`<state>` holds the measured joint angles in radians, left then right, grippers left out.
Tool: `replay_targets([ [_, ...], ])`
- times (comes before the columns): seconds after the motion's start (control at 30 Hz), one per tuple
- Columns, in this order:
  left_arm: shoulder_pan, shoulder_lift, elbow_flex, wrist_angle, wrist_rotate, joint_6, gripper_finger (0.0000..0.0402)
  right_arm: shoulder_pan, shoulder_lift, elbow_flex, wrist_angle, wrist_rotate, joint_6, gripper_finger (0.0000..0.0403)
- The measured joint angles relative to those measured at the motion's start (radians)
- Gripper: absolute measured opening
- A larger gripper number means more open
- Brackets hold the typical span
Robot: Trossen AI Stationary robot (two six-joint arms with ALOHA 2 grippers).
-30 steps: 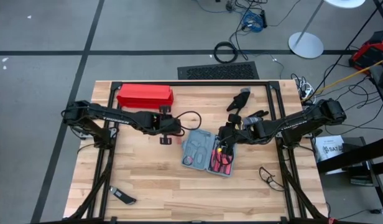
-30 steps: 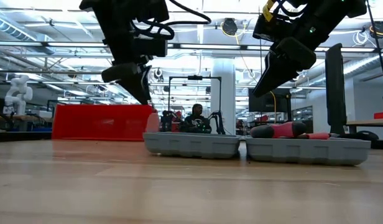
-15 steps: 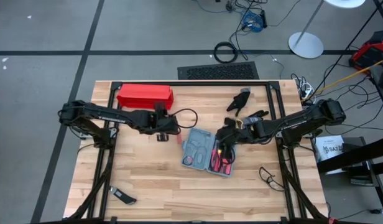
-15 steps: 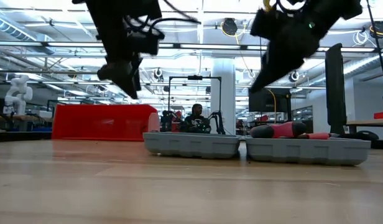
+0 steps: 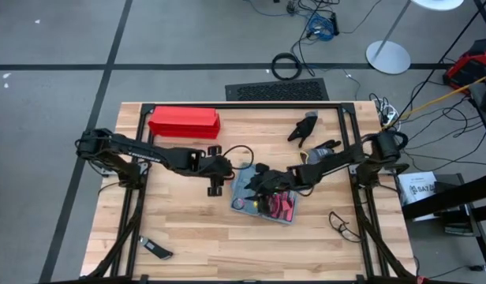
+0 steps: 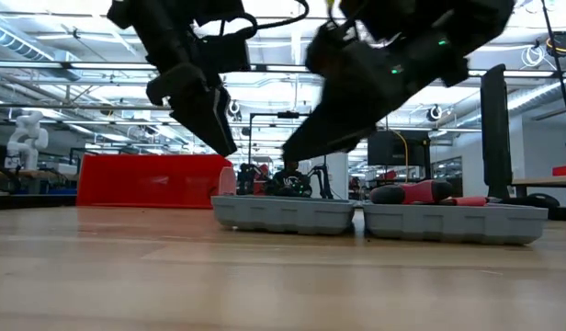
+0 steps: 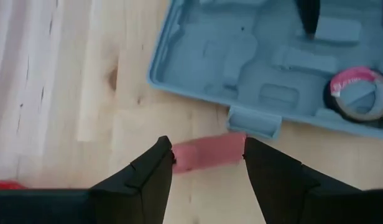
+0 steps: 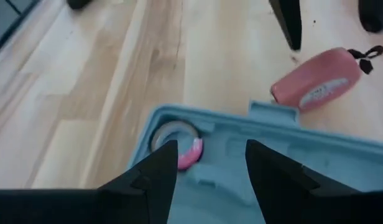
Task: Prefit tool cases
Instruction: Remove the black electrical tape from the gray pre-fit tool case
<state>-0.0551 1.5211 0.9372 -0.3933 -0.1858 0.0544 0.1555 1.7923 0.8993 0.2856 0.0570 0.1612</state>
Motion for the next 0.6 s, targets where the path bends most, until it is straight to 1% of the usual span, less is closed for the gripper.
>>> replay_targets([
  [0.07, -0.007, 0.0, -0.029, 0.031, 0.0, -0.011, 0.0203, 0.001, 0.051, 0.053, -0.008, -0.005, -0.005, 0.0185],
  [0.17, -0.014, 0.0, -0.062, 0.082, 0.0, -0.03, 0.0203, 0.003, 0.119, 0.128, -0.078, -0.008, -0.014, 0.0185],
  [0.3, -0.019, 0.0, -0.088, 0.093, -0.004, -0.05, 0.0203, 0.002, 0.185, 0.209, -0.184, -0.007, -0.016, 0.0185],
  [0.4, -0.019, 0.0, -0.094, 0.093, -0.005, -0.057, 0.0203, 0.002, 0.212, 0.242, -0.232, -0.007, -0.007, 0.0182],
  [0.5, -0.019, 0.0, -0.095, 0.107, -0.005, -0.057, 0.0203, 0.0, 0.217, 0.257, -0.264, -0.008, 0.01, 0.0156],
  [0.6, -0.019, 0.0, -0.095, 0.128, -0.004, -0.049, 0.0203, -0.003, 0.217, 0.258, -0.29, -0.015, 0.011, 0.0097],
])
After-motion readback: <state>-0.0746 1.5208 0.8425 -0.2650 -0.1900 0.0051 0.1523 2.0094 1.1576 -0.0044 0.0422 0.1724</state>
